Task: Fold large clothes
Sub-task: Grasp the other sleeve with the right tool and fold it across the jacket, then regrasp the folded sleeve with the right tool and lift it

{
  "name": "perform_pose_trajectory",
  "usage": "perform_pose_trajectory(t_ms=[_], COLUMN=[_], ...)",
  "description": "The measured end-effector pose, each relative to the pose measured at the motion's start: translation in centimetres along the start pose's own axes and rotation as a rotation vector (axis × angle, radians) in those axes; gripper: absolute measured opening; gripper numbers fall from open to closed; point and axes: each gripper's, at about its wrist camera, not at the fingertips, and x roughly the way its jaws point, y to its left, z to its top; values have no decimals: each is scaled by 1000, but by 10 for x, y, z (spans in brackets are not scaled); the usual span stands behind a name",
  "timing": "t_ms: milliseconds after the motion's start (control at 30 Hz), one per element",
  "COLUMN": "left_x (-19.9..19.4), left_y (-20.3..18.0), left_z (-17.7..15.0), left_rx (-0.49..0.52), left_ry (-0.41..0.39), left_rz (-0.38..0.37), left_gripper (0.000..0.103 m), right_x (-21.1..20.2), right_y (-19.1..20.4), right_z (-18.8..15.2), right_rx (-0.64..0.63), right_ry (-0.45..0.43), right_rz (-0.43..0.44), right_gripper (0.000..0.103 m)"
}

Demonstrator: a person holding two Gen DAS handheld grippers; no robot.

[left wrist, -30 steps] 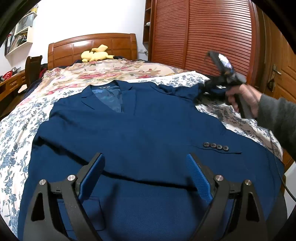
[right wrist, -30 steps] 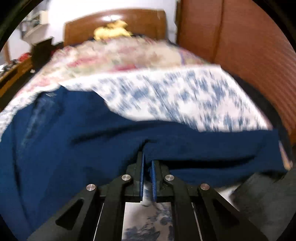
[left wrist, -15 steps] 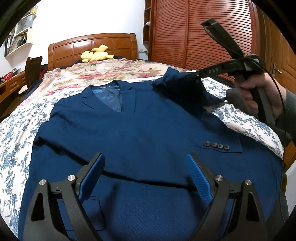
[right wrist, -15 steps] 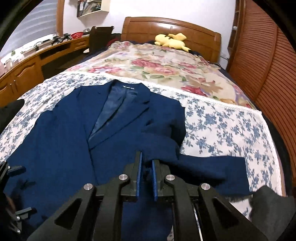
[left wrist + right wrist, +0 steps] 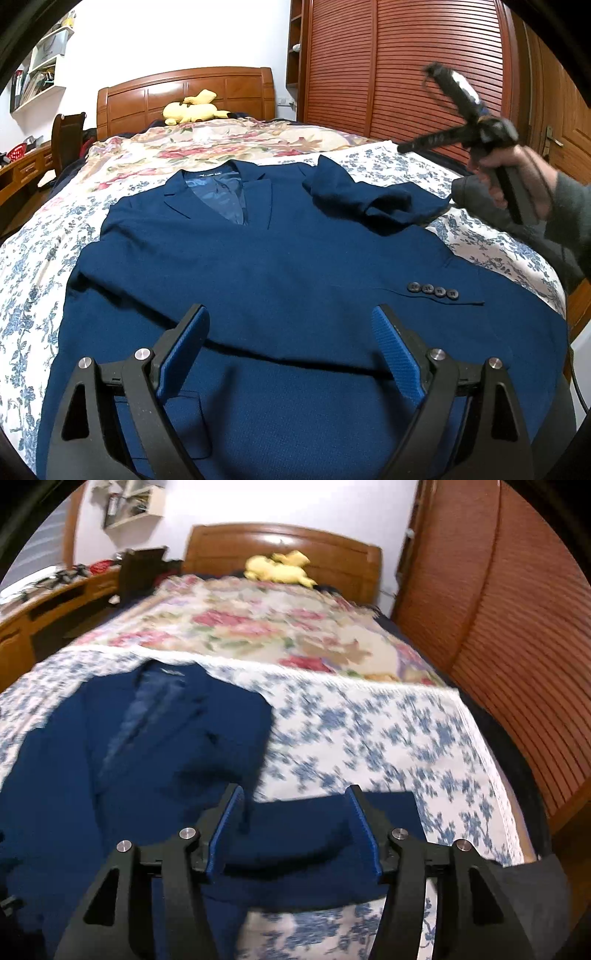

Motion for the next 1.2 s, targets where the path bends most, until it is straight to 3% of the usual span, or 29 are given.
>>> perform_pose_trajectory(t_ms=[200,400,533,700,767,933,1100,1200], left_x=[1,1,-1,-1,-1,-13,-42,-56], left_y=[2,1,0,0,-1,1,10,19], left_z=[0,0,0,0,0,4,11,13], left_rx=[-6,2,3,2,2,-8,-22,-37], left_ry=[1,-2,-6,-7,-9,-48,-125,-148], left_rz=[-7,-7,-6,-2,-2,-12,-23,-22], left_gripper=[90,90,90,90,90,90,90,90], right_x=[53,83,107,121,121,112,96,72], right_y=[-14,-26,-30,-30,-28,-17,-1,6], right_z=[-17,-20,-30,-37,-39,-44,-42,-30], right_rx=[79,110,120,118,114,76,13,-1], right_ry=[159,230,308,302,291,284,295,238], right_rz=[-37,-58,-21,-25,-14,-13,-34,-30], right_gripper=[59,59,60,60,54,11,3,2])
